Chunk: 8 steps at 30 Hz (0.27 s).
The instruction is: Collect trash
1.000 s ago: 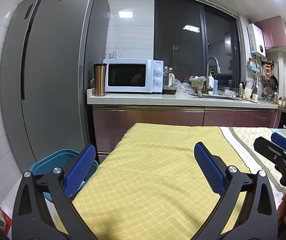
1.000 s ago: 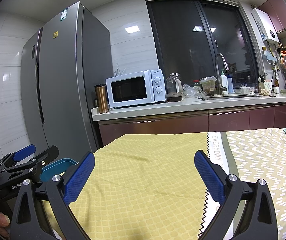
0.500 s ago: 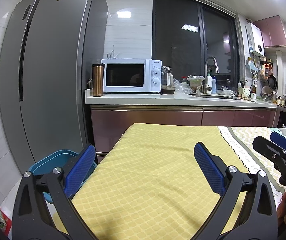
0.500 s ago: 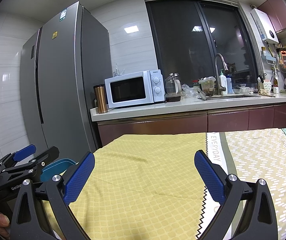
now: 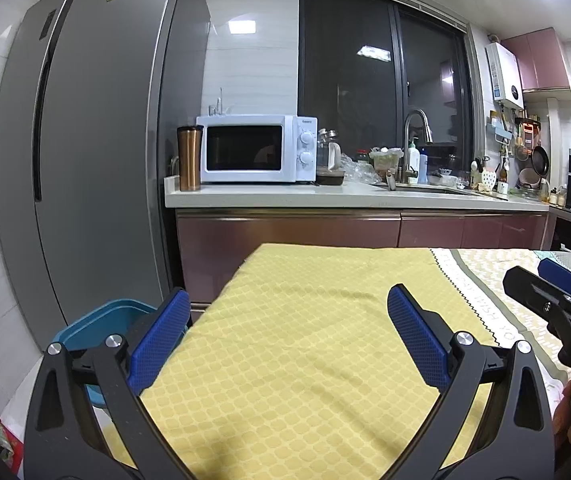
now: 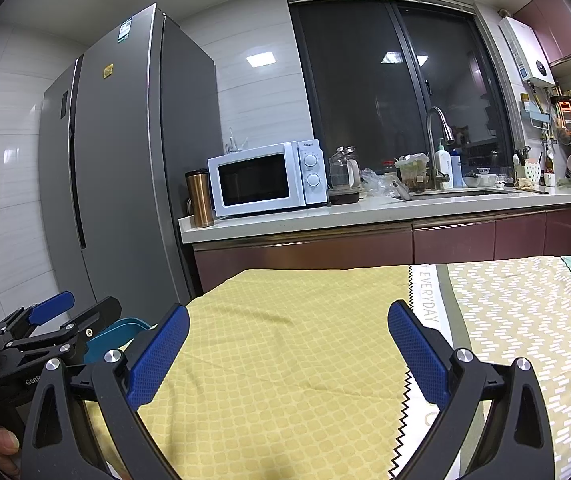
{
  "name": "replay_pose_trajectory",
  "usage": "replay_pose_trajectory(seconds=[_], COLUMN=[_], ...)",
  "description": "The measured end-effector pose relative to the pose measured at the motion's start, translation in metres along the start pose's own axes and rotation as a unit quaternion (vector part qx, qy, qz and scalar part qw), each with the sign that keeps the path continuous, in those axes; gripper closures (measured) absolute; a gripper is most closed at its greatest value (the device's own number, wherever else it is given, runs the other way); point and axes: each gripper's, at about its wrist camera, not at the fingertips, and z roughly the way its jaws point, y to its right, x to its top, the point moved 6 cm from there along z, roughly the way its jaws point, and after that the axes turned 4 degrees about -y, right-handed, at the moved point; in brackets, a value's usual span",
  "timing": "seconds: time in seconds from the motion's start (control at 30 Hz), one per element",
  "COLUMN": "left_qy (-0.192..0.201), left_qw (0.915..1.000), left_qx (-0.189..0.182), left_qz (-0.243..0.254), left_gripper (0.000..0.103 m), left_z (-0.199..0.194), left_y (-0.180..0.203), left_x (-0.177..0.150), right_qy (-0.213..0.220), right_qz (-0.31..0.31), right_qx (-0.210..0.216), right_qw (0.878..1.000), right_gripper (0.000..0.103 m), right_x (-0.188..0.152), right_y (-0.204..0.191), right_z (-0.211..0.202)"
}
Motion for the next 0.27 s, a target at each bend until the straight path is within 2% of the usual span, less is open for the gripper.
replay_pose_trajectory(seconds=[0.13,0.27], left_qy=[-0.033,-0.090], left_qw=[0.9994,0.9955], left_qx=[-0.011,-0.029], left_qz=[-0.003,-0.006], left_gripper=[0.006,0.006], left_z=[0.013,0.039], left_y=[0.003,0.006], left_x=[-0.005,-0.011], right_qy=[-0.007,-0.035], right_qz=[0.005,0.011], right_qx=[-0.003,-0.009], right_qw=[1.000,0.999], right_gripper=[0.007,0.007], right_x=[0.000,-0.002], right_y=[0.004,0.013], right_z=[0.002,0.008])
